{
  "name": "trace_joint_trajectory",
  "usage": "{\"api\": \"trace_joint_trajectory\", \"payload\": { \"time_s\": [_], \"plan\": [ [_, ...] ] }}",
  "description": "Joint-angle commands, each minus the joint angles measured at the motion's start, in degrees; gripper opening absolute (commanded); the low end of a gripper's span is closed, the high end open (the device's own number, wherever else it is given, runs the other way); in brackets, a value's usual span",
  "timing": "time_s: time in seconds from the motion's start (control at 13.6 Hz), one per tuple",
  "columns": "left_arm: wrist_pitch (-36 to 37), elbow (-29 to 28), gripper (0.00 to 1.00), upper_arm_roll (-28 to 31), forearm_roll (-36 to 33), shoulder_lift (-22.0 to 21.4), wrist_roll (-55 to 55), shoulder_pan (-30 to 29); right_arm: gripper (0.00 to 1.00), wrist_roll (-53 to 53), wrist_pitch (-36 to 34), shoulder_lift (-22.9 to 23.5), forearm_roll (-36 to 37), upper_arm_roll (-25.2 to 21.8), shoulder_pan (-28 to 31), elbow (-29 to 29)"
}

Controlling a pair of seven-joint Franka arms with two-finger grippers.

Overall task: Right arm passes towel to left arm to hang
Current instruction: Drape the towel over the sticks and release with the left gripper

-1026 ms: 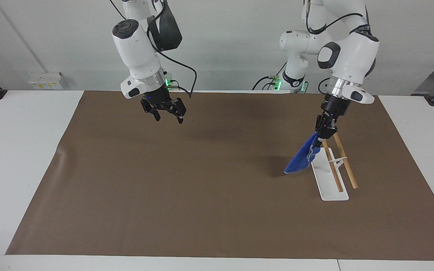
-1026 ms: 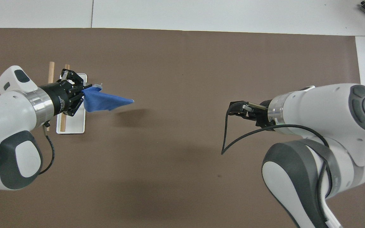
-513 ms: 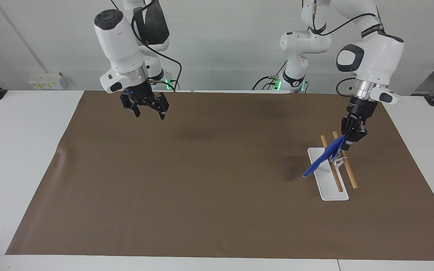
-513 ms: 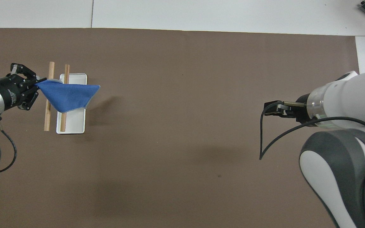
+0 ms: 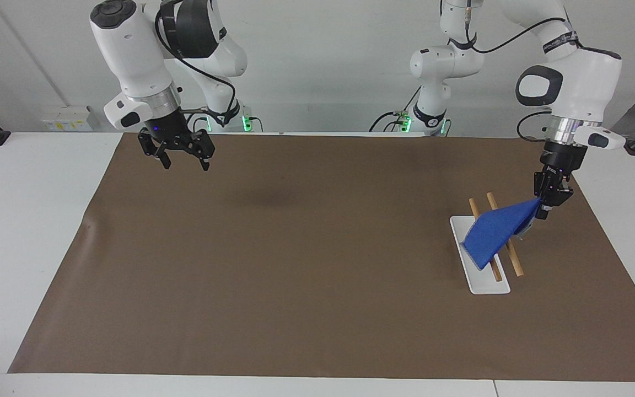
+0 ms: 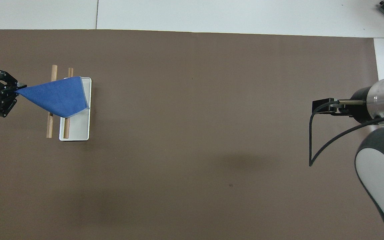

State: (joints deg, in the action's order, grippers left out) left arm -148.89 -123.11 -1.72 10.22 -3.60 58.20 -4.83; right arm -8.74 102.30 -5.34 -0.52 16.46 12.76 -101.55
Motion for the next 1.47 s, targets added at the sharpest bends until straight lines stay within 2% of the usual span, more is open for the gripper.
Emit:
{"api": "trace_joint_trajectory", "payload": {
  "time_s": [0.0, 0.07, 0.29, 0.59, 0.88, 1.17, 1.39],
  "plan": [
    [-0.3, 4.1, 0.00, -0.1, -1.2, 4.6, -1.2, -0.7, 1.00, 1.4, -5.2, 1.5, 1.7, -5.6, -5.2, 5.3],
    [-0.3, 4.5, 0.00, -0.1, -1.2, 5.0, -2.6, -1.9, 1.00, 1.4, -6.4, 1.7, 1.8, -9.0, -7.8, 6.2],
    [1.2, 6.7, 0.00, -0.1, -1.2, 5.4, -7.3, -6.2, 1.00, 1.4, -6.9, 1.7, 1.9, -12.9, -11.3, 6.5],
    [6.9, 12.4, 0.00, -0.1, -1.3, 7.5, -7.5, -6.9, 1.00, 0.7, -6.5, 2.6, 1.6, -13.0, -11.4, 6.4],
    [5.9, 11.0, 0.00, -0.2, -1.3, 8.0, -7.1, -5.6, 1.00, -1.4, -6.9, 2.7, 1.1, -13.0, -11.2, 6.9],
    [-1.0, 9.3, 0.00, -0.3, -1.2, 11.2, -7.3, -5.5, 1.00, -2.3, -7.4, 3.9, 1.6, -12.9, -11.5, 9.1],
    [-1.7, 9.0, 0.00, -0.4, -1.1, 11.6, -6.7, -5.4, 1.00, -4.8, -7.5, 4.1, 1.2, -12.9, -11.5, 8.5]
  ]
}}
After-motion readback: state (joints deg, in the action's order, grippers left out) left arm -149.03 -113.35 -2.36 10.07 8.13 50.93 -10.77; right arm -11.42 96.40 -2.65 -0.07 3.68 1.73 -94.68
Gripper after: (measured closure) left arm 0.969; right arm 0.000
